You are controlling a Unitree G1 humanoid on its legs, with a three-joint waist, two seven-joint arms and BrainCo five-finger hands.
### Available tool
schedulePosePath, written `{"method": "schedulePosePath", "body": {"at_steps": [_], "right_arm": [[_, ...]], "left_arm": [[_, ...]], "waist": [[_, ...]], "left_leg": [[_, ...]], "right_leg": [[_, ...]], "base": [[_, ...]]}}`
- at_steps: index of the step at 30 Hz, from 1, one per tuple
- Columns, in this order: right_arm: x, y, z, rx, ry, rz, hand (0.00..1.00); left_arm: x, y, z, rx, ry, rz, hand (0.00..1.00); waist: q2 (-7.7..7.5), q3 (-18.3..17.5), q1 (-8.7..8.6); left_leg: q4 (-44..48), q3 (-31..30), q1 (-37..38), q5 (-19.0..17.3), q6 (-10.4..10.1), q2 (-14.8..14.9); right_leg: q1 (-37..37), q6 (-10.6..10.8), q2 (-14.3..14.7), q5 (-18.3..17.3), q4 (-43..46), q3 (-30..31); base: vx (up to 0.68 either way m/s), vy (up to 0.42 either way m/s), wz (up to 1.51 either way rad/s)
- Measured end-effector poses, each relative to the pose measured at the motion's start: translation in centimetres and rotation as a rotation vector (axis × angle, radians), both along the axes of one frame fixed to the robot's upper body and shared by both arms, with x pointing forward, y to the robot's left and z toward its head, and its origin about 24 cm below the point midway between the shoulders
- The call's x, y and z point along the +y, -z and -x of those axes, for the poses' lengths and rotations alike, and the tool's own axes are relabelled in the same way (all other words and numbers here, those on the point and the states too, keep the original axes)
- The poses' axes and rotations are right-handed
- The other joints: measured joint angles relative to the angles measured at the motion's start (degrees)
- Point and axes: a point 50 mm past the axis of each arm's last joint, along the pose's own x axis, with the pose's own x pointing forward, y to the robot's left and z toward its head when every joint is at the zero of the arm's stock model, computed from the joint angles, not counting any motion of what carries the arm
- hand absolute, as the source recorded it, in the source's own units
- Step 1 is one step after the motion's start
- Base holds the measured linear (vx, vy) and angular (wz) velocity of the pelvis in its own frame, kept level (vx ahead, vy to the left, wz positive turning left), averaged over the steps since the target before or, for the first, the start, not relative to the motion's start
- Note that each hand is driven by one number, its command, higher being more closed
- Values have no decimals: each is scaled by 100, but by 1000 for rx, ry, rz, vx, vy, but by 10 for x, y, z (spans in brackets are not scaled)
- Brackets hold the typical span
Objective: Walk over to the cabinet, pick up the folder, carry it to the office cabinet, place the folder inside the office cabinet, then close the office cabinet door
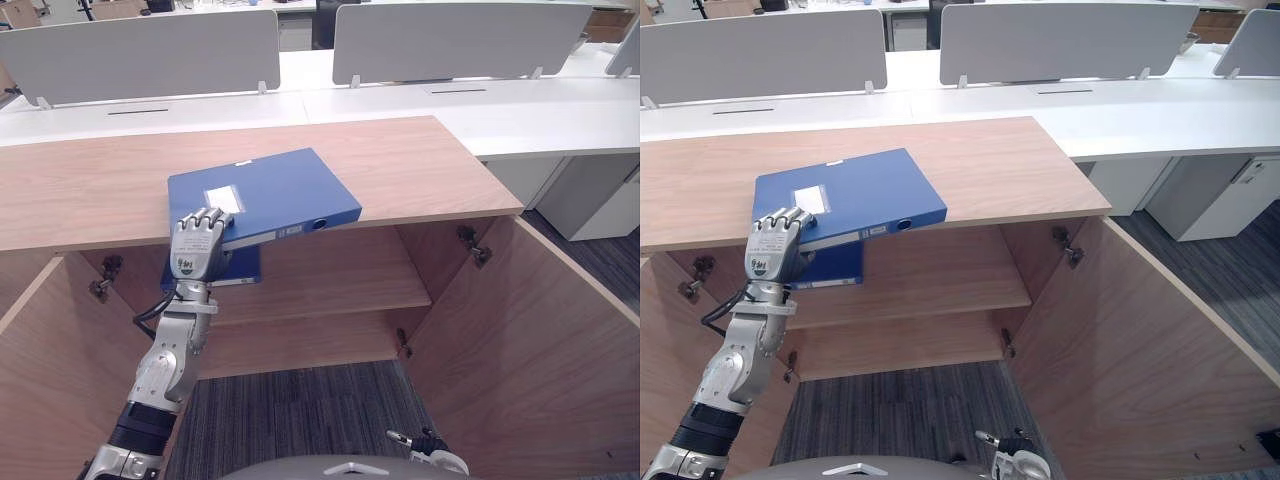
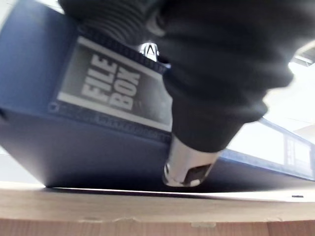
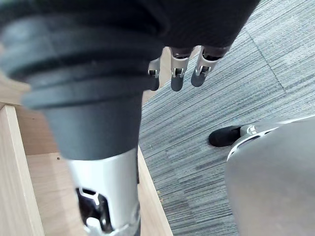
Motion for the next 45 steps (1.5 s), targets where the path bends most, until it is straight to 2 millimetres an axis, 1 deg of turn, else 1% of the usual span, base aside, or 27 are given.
{"method": "schedulePosePath", "body": {"at_steps": [5, 6, 9, 10, 13, 15, 17, 19, 20, 22, 24, 25, 27, 28, 30, 32, 34, 35, 37, 38, 39, 40, 41, 42, 43, 45], "right_arm": [[1, -1, -2, -9, -23, 7, 0], [2, -1, -4, -13, -43, 11, 0], [3, -2, -6, -25, -62, 17, 0], [4, -2, -7, -29, -71, 21, 0], [5, -3, -8, -33, -81, 29, 0], [7, -4, -11, -43, -96, 44, 0], [13, -6, -15, -72, -124, 49, 0], [15, -7, -16, -81, -130, 45, 0], [20, -8, -20, -100, -127, 39, 0], [24, -11, -24, -129, -130, 30, 0], [25, -16, -33, -181, -116, 27, 0], [25, -18, -35, -197, -107, 30, 0], [28, -27, -47, -267, -86, 27, 0], [30, -32, -53, -304, -79, 25, 0], [35, -51, -72, -436, -67, 16, 0], [38, -66, -83, -529, -62, 14, 0], [41, -92, -99, -683, -40, 3, 0], [42, -100, -103, -724, -33, 0, 0], [45, -129, -112, -871, -10, -19, 0], [45, -136, -114, -907, -8, -20, 0], [45, -150, -116, -979, 4, -20, 0], [44, -157, -117, -1014, 9, -19, 0], [44, -171, -118, -1080, 15, -17, 0], [44, -184, -118, -1142, 19, -15, 0], [44, -190, -118, -1173, 22, -14, 0], [44, -213, -118, -1287, 26, -12, 0]], "left_arm": [[-13, -13, 13, -65, 115, 88, 100], [-20, -15, 17, -72, 165, 113, 100], [-31, -19, 24, -84, 238, 177, 100], [-39, -25, 31, -100, 293, 256, 100], [-51, -35, 41, -130, 388, 403, 100], [-58, -42, 47, -148, 452, 502, 100], [-66, -50, 56, -160, 554, 691, 100], [-68, -52, 60, -151, 594, 778, 100], [-67, -54, 63, -146, 629, 880, 100], [-66, -57, 65, -150, 656, 991, 100], [-63, -60, 67, -158, 676, 1119, 100], [-61, -61, 69, -161, 680, 1151, 100], [-58, -64, 73, -170, 712, 1274, 100], [-57, -65, 75, -177, 725, 1315, 100], [-54, -66, 80, -170, 772, 1418, 100], [-53, -65, 81, -153, 797, 1466, 100], [-50, -59, 83, -118, 797, 1529, 100], [-49, -57, 83, -106, 795, 1543, 100], [-42, -47, 83, -72, 763, 1572, 100], [-40, -45, 82, -63, 754, 1575, 100], [-38, -39, 81, -40, 736, 1583, 100], [-37, -37, 80, -33, 727, 1585, 100], [-34, -33, 79, -24, 699, 1587, 100], [-33, -29, 78, -15, 681, 1584, 100], [-32, -28, 78, -9, 674, 1582, 100], [-30, -22, 80, 13, 642, 1585, 100]], "waist": [[-3, 2, -4], [-4, 3, 1], [-7, 1, 5], [-7, 1, 12], [3, -5, 77], [5, -6, 75], [16, -13, 103], [25, -19, 111], [32, -22, 128], [32, -22, 145], [29, -20, 156], [29, -21, 156], [15, -12, 164], [3, -4, 174], [-21, 11, 214], [-29, 16, 247], [-51, 30, 276], [-61, 36, 280], [-109, 72, 283], [-123, 82, 283], [-147, 97, 293], [-161, 105, 297], [-187, 133, 292], [-208, 168, 289], [-217, 182, 289], [-237, 206, 277]], "left_leg": [[1, 0, -23, 1, 25, -3], [1, 0, -23, -4, 30, -7], [38, 15, -41, -26, 35, -6], [93, 42, -52, -63, 37, -3], [259, 137, -100, -168, 39, 15], [346, 139, -161, -205, 48, 17], [348, 158, -180, -206, 48, 20], [348, 164, -181, -207, 48, 23], [350, 168, -182, -207, 48, 26], [363, 168, -183, -211, 54, 36], [421, 168, -199, -239, 63, 42], [433, 168, -205, -244, 63, 43], [433, 168, -202, -243, 68, 33], [433, 168, -200, -242, 69, 33], [432, 167, -201, -240, 71, 26], [431, 166, -200, -239, 73, 23], [432, 165, -178, -237, 76, 17], [432, 165, -178, -237, 76, 16], [432, 161, -178, -236, 77, 15], [432, 161, -177, -236, 77, 14], [432, 159, -174, -236, 78, 11], [432, 158, -171, -236, 78, 9], [432, 158, -168, -237, 80, 2], [432, 158, -165, -239, 85, -4], [432, 158, -165, -240, 88, -7], [432, 162, -162, -248, 100, -18]], "right_leg": [[-24, 2, 1, -1, 1, -1], [-24, 2, -1, -1, 1, -1], [-33, 2, -12, -1, 24, 36], [-34, 5, -15, 1, 37, 79], [-34, 16, -13, 9, 40, 181], [-48, 21, -18, 15, 41, 189], [-95, 21, -14, 17, 43, 220], [-96, 21, -9, 16, 58, 236], [-114, 21, -5, 16, 75, 262], [-119, 21, -4, 16, 90, 272], [-119, 21, -9, 15, 107, 282], [-121, 21, -12, 14, 110, 284], [-125, 27, -13, 12, 136, 282], [-125, 28, -12, 11, 145, 282], [-125, 33, -11, 7, 160, 284], [-126, 35, -13, 6, 167, 284], [-125, 39, -18, 4, 177, 284], [-125, 39, -18, 4, 177, 283], [-124, 39, -19, 3, 178, 281], [-123, 39, -21, 3, 178, 280], [-121, 42, -25, 2, 181, 279], [-120, 44, -27, 0, 184, 278], [-120, 45, -34, -1, 187, 279], [-119, 48, -41, -2, 194, 279], [-120, 49, -45, -3, 196, 279], [-121, 54, -57, -6, 198, 281]], "base": [[0, 0, 0], [0, 0, 0], [0, 0, -3], [-5, -1, -13], [-12, -8, -15], [-4, -7, -3], [-41, -24, -5], [-14, -17, -5], [-12, -19, -7], [-30, -23, -4], [-39, -18, -1], [-40, -11, 0], [-44, -11, 0], [-42, -12, 0], [-46, -13, 0], [-19, -5, 0], [0, 0, 0], [0, 0, 0], [0, 0, 0], [0, 0, 0], [0, 0, 0], [0, 0, 0], [0, 0, 0], [0, 0, 0], [0, 0, 0], [0, 0, 0]]}}
